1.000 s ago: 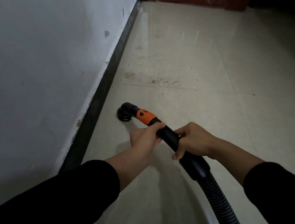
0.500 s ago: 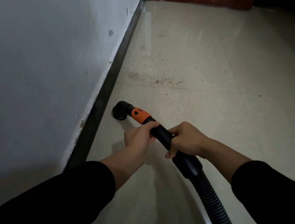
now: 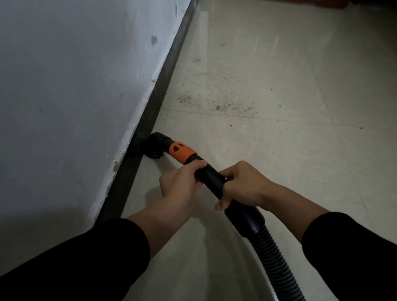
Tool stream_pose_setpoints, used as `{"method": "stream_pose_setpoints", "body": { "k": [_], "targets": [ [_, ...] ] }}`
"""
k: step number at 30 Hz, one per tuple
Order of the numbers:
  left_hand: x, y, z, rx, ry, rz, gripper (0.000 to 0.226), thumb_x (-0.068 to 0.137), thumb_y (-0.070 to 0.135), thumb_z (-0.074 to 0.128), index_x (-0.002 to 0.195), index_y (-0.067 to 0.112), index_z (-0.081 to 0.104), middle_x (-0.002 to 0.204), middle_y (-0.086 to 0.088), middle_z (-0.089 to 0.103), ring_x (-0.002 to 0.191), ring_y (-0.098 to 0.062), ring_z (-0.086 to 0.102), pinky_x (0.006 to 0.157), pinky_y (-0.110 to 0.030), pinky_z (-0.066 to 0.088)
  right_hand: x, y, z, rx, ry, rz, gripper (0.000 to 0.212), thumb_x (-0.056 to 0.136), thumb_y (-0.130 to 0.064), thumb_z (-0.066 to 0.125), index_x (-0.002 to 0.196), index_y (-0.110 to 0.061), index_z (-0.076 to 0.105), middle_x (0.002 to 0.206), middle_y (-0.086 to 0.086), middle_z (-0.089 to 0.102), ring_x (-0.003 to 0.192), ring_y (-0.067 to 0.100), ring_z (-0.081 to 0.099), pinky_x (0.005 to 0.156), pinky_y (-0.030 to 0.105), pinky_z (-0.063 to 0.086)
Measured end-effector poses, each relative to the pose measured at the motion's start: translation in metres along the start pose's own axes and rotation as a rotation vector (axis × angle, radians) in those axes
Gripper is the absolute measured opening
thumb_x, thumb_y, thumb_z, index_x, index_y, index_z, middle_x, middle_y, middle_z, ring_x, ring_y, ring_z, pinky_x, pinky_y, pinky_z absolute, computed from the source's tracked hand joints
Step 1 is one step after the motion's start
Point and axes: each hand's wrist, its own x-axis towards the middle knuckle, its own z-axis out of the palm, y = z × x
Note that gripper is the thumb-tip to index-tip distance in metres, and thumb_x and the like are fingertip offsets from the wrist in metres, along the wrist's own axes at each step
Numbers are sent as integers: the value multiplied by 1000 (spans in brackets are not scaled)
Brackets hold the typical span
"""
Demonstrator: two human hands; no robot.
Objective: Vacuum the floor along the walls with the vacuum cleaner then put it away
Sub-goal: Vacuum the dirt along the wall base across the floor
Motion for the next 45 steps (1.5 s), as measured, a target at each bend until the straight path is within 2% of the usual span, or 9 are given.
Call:
{"method": "stream_pose_setpoints", "body": {
  "k": [9,14,17,22,29,33,39,45],
  "targets": [
    [-8,-1,0,-15,-9,-14,14,75,7,79,78,6,65,81,-13,72,76,-20,72,70,-24,57,-9,-1,-6,-33,-28,-10,39,60,-2,80,98,-10,74,74,8,68,72,24,67,74,36,59],
    [-17,-6,9,-25,-46,-34,14,74,6,80,75,6,66,74,-11,73,68,-17,73,63,-22,57,-18,8,-16,-53,-11,-7,41,60,-2,81,99,-11,74,78,11,70,73,25,68,74,36,59],
    [-22,-11,18,-27,-70,-48,14,73,5,80,75,6,66,68,-9,73,68,-18,73,66,-25,58,-27,15,-23,-57,-1,1,44,60,-4,81,102,-12,74,80,11,71,75,25,69,75,37,60],
    [-33,-20,32,-22,-125,-60,13,74,4,79,76,3,67,71,-10,74,71,-19,74,69,-28,59,-41,28,-35,-57,23,20,46,59,-5,82,103,-13,74,76,7,70,72,23,69,71,33,59],
    [-48,-34,51,-1,-224,-70,12,77,4,76,82,2,66,66,-6,73,64,-13,73,57,-20,57,-62,48,-51,-53,54,67,39,57,-7,84,95,-14,75,72,5,68,67,20,66,62,26,54],
    [-57,-44,67,49,-280,-76,12,78,7,77,84,2,67,70,-7,74,68,-14,73,65,-22,57,-76,62,-61,-46,83,102,36,58,-8,84,92,-14,75,68,3,66,62,17,63,57,22,49],
    [-71,-60,93,67,-341,-133,16,77,5,78,86,-1,67,75,-11,74,68,-16,74,63,-23,57,-97,87,-76,-66,128,141,36,59,-10,84,94,-15,74,74,5,69,66,18,64,64,28,54],
    [-87,-76,114,89,-442,-173,16,77,7,78,87,0,68,72,-10,75,69,-15,74,61,-20,59,-117,110,-89,-81,181,195,35,60,-11,83,93,-17,73,72,3,67,63,16,62,60,24,51]
  ]
}}
